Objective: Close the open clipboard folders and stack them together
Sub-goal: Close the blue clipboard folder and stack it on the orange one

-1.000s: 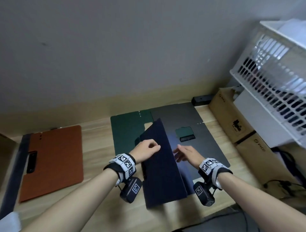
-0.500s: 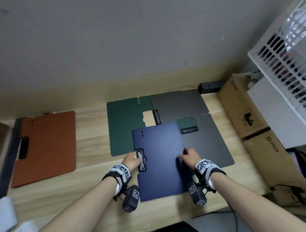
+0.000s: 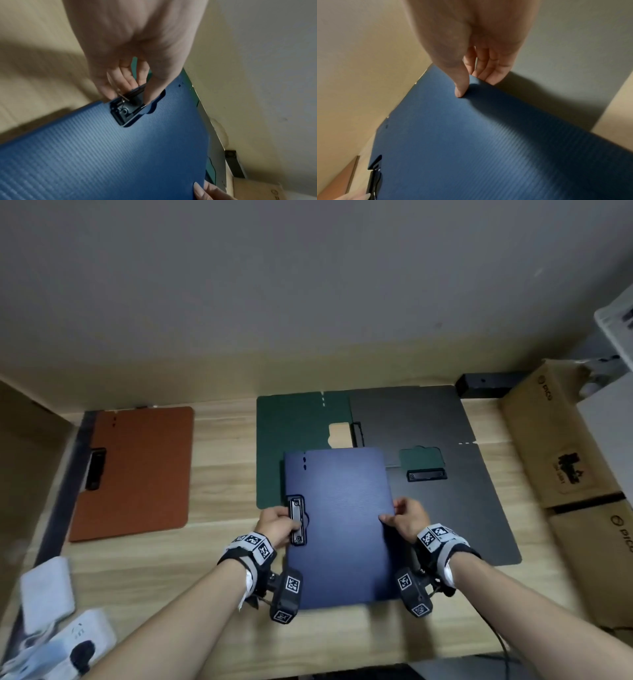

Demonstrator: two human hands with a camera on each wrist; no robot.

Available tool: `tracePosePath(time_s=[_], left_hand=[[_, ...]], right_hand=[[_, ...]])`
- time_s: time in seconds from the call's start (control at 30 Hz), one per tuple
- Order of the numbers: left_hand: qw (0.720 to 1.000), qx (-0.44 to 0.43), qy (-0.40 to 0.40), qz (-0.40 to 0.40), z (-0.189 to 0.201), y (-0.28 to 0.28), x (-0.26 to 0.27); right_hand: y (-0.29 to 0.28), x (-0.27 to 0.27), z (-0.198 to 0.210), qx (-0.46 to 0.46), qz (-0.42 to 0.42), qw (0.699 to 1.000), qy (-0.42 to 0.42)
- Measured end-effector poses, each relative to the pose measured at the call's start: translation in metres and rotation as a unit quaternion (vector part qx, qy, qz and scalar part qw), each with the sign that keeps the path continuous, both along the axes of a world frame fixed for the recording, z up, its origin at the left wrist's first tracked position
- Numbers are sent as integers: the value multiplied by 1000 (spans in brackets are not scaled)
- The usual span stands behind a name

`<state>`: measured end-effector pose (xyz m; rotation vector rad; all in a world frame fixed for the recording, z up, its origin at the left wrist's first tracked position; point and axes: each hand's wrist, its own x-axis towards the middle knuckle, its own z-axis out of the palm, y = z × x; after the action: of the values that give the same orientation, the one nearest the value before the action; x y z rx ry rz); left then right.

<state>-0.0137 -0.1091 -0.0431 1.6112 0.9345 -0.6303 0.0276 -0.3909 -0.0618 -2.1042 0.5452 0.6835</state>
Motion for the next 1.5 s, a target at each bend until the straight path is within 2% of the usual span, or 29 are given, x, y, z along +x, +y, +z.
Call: tracePosePath(time_s=[0.2, 0.5, 0.8, 0.97, 1.1, 1.23, 1.5], left_hand=[[997, 51, -41, 36, -6, 82, 8], [976, 113, -119, 144, 31, 231, 9], [955, 137, -144, 219, 33, 352, 15], [957, 118, -149, 221, 32, 381, 25], [957, 115, -151, 221, 30, 395, 28], [957, 120, -146, 218, 24, 400, 30], [958, 123, -132, 223, 13, 396, 30]], right_hand=[[81, 14, 4, 27, -3, 999, -22], [249, 38, -3, 33, 54, 996, -56], [383, 62, -6, 115, 92, 987, -66], [422, 72, -7, 159, 101, 981, -38], [442, 78, -13, 159, 110, 981, -17], [450, 81, -28, 156, 124, 980, -6], [454, 79, -21, 131, 154, 979, -6]])
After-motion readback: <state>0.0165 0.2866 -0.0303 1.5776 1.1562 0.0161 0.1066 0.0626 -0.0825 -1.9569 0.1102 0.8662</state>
